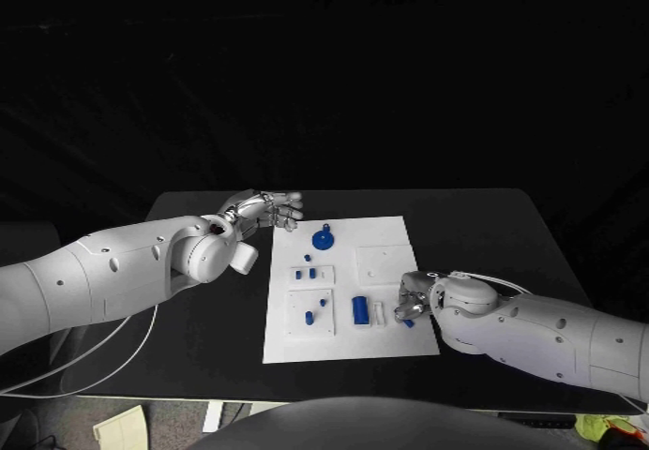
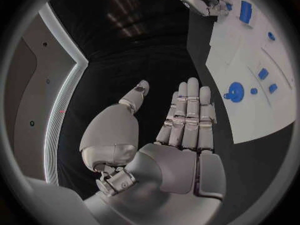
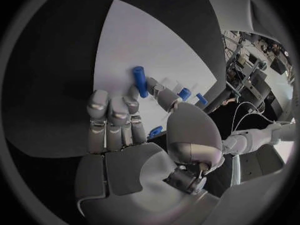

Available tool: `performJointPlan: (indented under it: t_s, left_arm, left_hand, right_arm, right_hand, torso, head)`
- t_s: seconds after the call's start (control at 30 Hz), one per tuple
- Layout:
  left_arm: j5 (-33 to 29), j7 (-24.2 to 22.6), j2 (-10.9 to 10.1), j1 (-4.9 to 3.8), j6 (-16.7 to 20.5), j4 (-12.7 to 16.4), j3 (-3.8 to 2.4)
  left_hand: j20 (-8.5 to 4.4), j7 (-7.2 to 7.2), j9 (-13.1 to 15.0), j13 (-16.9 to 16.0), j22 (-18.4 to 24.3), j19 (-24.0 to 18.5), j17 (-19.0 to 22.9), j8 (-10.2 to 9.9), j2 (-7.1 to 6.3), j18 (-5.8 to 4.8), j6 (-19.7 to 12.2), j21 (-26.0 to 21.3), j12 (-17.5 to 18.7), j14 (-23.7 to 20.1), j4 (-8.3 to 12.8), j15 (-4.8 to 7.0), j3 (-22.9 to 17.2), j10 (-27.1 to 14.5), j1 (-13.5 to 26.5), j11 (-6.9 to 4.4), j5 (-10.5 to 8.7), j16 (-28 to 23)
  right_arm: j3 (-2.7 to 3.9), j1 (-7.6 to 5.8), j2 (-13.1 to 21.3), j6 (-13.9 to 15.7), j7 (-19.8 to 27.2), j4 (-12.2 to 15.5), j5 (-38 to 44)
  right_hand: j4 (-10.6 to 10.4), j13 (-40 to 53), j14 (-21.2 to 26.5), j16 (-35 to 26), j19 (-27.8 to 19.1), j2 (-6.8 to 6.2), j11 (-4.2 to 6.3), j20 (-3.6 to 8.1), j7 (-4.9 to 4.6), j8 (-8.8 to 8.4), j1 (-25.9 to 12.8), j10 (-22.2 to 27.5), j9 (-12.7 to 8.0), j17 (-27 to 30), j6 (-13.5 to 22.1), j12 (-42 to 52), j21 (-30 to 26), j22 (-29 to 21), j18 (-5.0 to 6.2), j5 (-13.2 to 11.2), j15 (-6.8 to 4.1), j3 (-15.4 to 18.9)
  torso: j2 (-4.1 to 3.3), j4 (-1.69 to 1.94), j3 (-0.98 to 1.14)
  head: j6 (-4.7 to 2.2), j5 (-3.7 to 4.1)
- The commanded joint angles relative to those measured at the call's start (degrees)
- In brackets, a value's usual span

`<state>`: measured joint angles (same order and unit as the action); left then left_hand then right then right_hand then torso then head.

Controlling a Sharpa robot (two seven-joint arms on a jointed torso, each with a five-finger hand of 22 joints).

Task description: Assemble the parts on the task board

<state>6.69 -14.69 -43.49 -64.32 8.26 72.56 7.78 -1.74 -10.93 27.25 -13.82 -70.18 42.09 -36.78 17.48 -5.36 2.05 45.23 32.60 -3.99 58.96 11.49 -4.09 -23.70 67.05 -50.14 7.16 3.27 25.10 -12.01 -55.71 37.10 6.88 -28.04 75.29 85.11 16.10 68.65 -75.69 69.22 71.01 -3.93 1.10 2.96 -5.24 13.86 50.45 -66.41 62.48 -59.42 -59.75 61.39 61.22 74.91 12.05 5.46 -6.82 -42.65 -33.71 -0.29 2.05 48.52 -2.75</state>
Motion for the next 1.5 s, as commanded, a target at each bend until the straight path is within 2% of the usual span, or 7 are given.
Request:
performJointPlan:
  t_s: [0.03, 0.17, 0.27, 0.57, 0.87, 1.27, 1.5]
  left_arm:
    - [-0.3, -0.3, 0.1, -0.08, -0.7, 0.1, -0.05]
    - [-0.3, -0.3, 0.0, -0.08, -0.7, 0.2, -0.05]
    - [-0.3, -0.3, 0.0, -0.08, -0.7, 0.2, -0.05]
    - [-0.3, -0.3, 0.1, -0.08, -0.8, 0.1, -0.05]
    - [-0.3, -0.3, 0.0, -0.08, -0.7, 0.2, -0.05]
    - [-0.3, -0.2, 0.2, -0.09, -0.9, 0.2, -0.05]
    - [-0.2, 0.0, 0.3, -0.11, -1.1, 0.3, -0.05]
  left_hand:
    - [0.06, 0.14, -0.1, 0.1, -0.1, 0.2, -0.1, 0.3, 0.66, 1.02, -0.5, -0.4, -0.2, 0.4, -0.2, 0.09, -0.1, -0.4, 0.0, -0.01, 0.01, -0.3]
    - [0.06, 0.14, -0.1, 0.1, -0.1, 0.2, -0.1, 0.3, 0.67, 1.02, -0.5, -0.4, -0.2, 0.4, -0.2, 0.09, -0.1, -0.4, 0.0, -0.01, 0.02, -0.3]
    - [0.06, 0.15, -0.1, 0.1, -0.1, 0.2, -0.1, 0.3, 0.68, 1.01, -0.5, -0.4, -0.2, 0.4, -0.2, 0.09, -0.1, -0.4, 0.0, -0.01, 0.01, -0.4]
    - [0.05, 0.15, -0.1, 0.1, -0.1, 0.2, -0.2, 0.3, 0.69, 1.01, -0.5, -0.4, -0.2, 0.4, -0.2, 0.09, -0.1, -0.4, 0.0, -0.01, 0.01, -0.4]
    - [0.05, 0.15, -0.1, 0.1, -0.1, 0.2, -0.2, 0.4, 0.69, 1.01, -0.5, -0.4, -0.2, 0.5, -0.1, 0.09, -0.1, -0.4, -0.1, -0.01, 0.01, -0.4]
    - [0.05, 0.14, -0.1, 0.1, -0.2, 0.2, -0.3, 0.4, 0.65, 1.00, -0.5, -0.5, -0.2, 0.5, -0.1, 0.09, -0.1, -0.4, -0.1, -0.01, 0.01, -0.5]
    - [0.06, 0.14, -0.1, 0.1, -0.2, 0.2, -0.3, 0.4, 0.65, 1.00, -0.5, -0.5, -0.2, 0.5, -0.1, 0.09, -0.1, -0.5, -0.1, -0.01, 0.00, -0.5]
  right_arm:
    - [-1.03, 1.35, 0.8, -4.3, -0.6, -1.2, -11.6]
    - [-0.98, 1.14, 1.1, -4.0, -0.3, -1.0, -13.0]
    - [-0.83, 0.84, 1.4, -3.3, -0.2, -0.8, -13.0]
    - [0.99, -0.73, 2.5, 0.9, 1.2, 1.0, -16.7]
    - [2.37, -0.83, 2.3, 3.5, 2.4, 2.3, -22.7]
    - [2.50, -0.93, 0.6, 1.1, 2.3, 2.0, -25.3]
    - [2.34, -0.94, -0.7, -0.3, 1.2, 0.1, -23.1]
  right_hand:
    - [-0.4, -0.1, -0.2, 0.0, 0.2, 1.49, -0.05, -0.31, 0.01, 0.12, -1.2, -0.4, -28.2, 0.0, -0.5, -0.3, 0.4, 0.9, 2.95, 0.8, -0.12, -0.5]
    - [-0.4, -0.1, -0.1, 0.0, 0.3, 2.35, 0.00, -0.24, 0.01, 0.08, -2.4, -0.4, -28.4, -0.1, -0.6, -0.3, 0.4, 0.9, 2.95, 1.6, -0.16, -0.8]
    - [-0.3, -0.1, -0.1, 0.0, 0.3, 2.25, 0.02, -0.20, 0.03, 0.11, -2.9, -0.5, -28.5, -0.1, -0.7, -0.3, 0.4, 0.9, 2.95, 2.0, -0.18, -0.8]
    - [-0.4, -0.1, -0.1, 0.1, 0.5, 1.21, 0.09, -0.04, 0.09, 0.17, -4.3, -0.6, -28.6, -0.2, -0.8, -0.3, 0.5, 0.9, 2.95, 2.5, -0.25, -0.3]
    - [-0.3, -0.1, -0.1, 0.1, 0.6, 0.77, 0.13, 0.12, 0.13, 0.17, -4.6, -0.6, -28.7, -0.2, -0.8, -0.3, 0.5, 0.8, 2.95, 3.0, -0.32, 0.1]
    - [-0.3, -0.1, -0.1, 0.1, 0.7, 0.62, 0.12, 0.22, 0.11, 0.14, -4.9, -0.5, -28.8, -0.2, -0.8, -0.3, 0.4, 0.8, 2.95, 3.4, -0.33, 0.5]
    - [-0.3, -0.1, -0.1, 0.1, 0.7, 0.55, 0.10, 0.26, 0.09, 0.11, -5.2, -0.5, -28.9, -0.2, -0.7, -0.3, 0.4, 0.7, 2.95, 3.3, -0.32, 0.9]
  torso:
    - [-0.02, -0.05, 0.01]
    - [0.00, -0.07, 0.02]
    - [0.01, -0.10, 0.03]
    - [0.01, -0.13, 0.06]
    - [-0.10, -0.03, 0.10]
    - [0.01, -0.06, -0.02]
    - [0.00, -0.02, -0.03]
  head:
    - [0.01, -0.16]
    - [0.07, -0.25]
    - [0.06, -0.28]
    - [-0.04, -0.27]
    - [-0.01, -0.30]
    - [0.04, -0.21]
    - [-0.01, -0.14]
